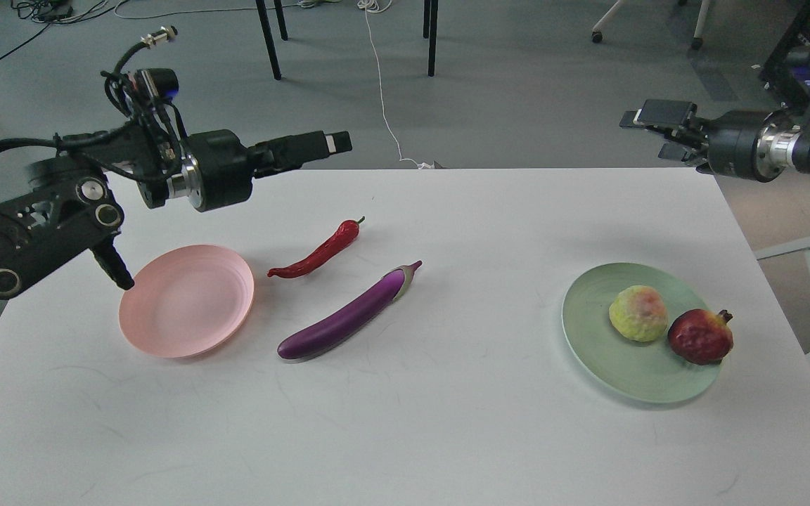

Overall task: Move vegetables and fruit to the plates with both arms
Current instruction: 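Reach the left hand down and grasp the purple eggplant, then lift the eggplant and set it on the pink plate, then move the left hand to the red chili pepper and grasp it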

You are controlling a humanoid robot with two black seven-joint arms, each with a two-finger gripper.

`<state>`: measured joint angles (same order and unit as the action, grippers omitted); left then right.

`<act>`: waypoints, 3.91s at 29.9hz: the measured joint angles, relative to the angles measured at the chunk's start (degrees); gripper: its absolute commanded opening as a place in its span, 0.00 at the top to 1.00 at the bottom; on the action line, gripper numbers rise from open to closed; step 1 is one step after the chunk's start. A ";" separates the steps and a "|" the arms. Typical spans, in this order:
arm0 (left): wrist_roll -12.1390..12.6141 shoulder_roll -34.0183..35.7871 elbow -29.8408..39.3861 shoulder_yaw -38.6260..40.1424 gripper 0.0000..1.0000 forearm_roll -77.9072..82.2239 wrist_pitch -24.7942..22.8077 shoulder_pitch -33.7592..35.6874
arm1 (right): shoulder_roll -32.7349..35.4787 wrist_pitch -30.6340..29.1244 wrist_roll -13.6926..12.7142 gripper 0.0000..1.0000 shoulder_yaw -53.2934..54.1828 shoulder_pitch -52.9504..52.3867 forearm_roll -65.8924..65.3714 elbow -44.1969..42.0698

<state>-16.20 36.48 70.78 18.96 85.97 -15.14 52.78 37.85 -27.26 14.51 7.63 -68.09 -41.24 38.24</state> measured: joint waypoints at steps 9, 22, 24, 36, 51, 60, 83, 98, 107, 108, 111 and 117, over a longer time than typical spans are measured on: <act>-2.06 -2.73 -0.02 -12.11 0.10 24.56 12.60 -2.08 | -4.04 -0.07 0.20 0.01 8.44 6.38 28.81 -7.88; -1.79 -7.31 -5.16 -14.20 0.39 38.02 16.72 -7.62 | -4.54 -0.74 0.27 0.01 19.45 22.00 51.66 -8.55; -1.77 -7.53 -6.30 -13.97 0.46 37.84 16.79 -7.90 | -4.54 -0.75 0.27 0.01 19.66 22.45 51.68 -8.47; -2.24 -8.21 -8.39 -13.64 0.89 33.32 17.19 -9.33 | -4.54 -0.75 0.34 0.01 19.71 22.99 51.65 -8.53; -2.70 16.03 -4.99 -10.41 0.86 18.00 20.59 -9.76 | -4.56 -0.74 0.35 0.01 19.69 22.96 51.60 -8.87; -2.70 16.86 -10.72 -11.33 0.42 17.92 19.79 -15.41 | -6.46 -0.73 0.35 0.01 19.26 22.47 51.53 -8.89; -2.67 6.14 -10.78 -11.04 0.28 14.38 19.06 -0.19 | -6.21 -0.73 0.35 0.01 19.08 22.83 51.52 -8.99; -2.64 -12.75 -26.09 -19.50 0.43 18.16 18.43 -1.40 | -5.65 -0.73 0.35 0.01 19.18 23.56 51.52 -8.99; -2.69 -14.93 -30.39 -20.19 0.62 18.17 18.49 -2.39 | -6.26 -0.74 0.35 0.01 19.18 23.61 51.52 -8.80; -2.72 -14.94 -30.41 -20.19 0.71 18.18 18.49 -2.43 | -6.27 -0.74 0.35 0.01 19.18 23.60 51.52 -8.81; -2.86 -14.95 -30.40 -20.19 0.85 18.02 18.49 -2.51 | -6.29 -0.74 0.35 0.01 19.18 23.54 51.52 -8.81; -3.14 -14.95 -29.90 -20.19 0.91 17.83 18.50 -2.55 | -6.30 -0.74 0.35 0.01 19.18 23.52 51.52 -8.99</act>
<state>-19.34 21.53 40.88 -1.24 103.80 3.36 50.23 31.55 -28.00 14.86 26.81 -44.57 10.28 29.25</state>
